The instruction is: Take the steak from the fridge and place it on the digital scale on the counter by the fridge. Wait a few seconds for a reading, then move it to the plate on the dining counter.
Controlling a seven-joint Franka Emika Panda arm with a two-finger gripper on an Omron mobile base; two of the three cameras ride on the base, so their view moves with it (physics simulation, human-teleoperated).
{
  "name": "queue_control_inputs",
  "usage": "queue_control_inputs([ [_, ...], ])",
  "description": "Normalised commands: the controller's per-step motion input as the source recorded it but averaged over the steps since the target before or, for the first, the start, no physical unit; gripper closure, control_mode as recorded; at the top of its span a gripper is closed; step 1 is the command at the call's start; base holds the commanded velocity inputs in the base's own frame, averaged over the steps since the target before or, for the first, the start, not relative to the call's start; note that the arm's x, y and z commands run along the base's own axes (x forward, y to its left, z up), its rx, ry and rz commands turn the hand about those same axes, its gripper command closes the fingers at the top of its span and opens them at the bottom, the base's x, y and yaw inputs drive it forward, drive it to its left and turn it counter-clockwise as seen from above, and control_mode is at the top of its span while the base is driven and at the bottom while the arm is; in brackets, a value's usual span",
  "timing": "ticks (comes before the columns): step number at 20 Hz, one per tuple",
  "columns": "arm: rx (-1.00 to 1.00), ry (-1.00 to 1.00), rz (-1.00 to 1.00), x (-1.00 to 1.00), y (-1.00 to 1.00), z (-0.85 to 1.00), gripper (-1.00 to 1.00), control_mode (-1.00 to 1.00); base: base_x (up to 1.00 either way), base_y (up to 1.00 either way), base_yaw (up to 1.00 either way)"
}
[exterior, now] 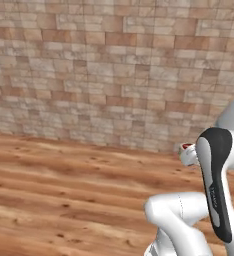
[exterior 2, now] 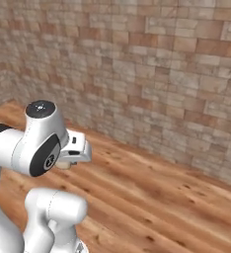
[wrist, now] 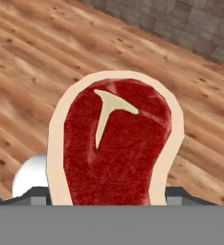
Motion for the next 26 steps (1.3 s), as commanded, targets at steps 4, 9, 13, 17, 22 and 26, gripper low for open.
queue_control_inputs([
  [4, 0.0, 0.0, 0.0, 0.0, 0.0, 0.0, 1.0, 1.0, 1.0, 0.04, 0.59],
  [9, 0.0, 0.0, 0.0, 0.0, 0.0, 0.0, 1.0, 1.0, 1.0, 0.0, 0.73],
  [13, 0.0, 0.0, 0.0, 0.0, 0.0, 0.0, 1.0, 1.0, 1.0, 0.0, 0.78],
  [17, 0.0, 0.0, 0.0, 0.0, 0.0, 0.0, 1.0, 1.0, 1.0, 0.0, 0.78],
  [22, 0.0, 0.0, 0.0, 0.0, 0.0, 0.0, 1.0, 1.0, 1.0, 0.0, 0.77],
  [26, 0.0, 0.0, 0.0, 0.0, 0.0, 0.0, 1.0, 1.0, 1.0, -0.07, 0.73],
])
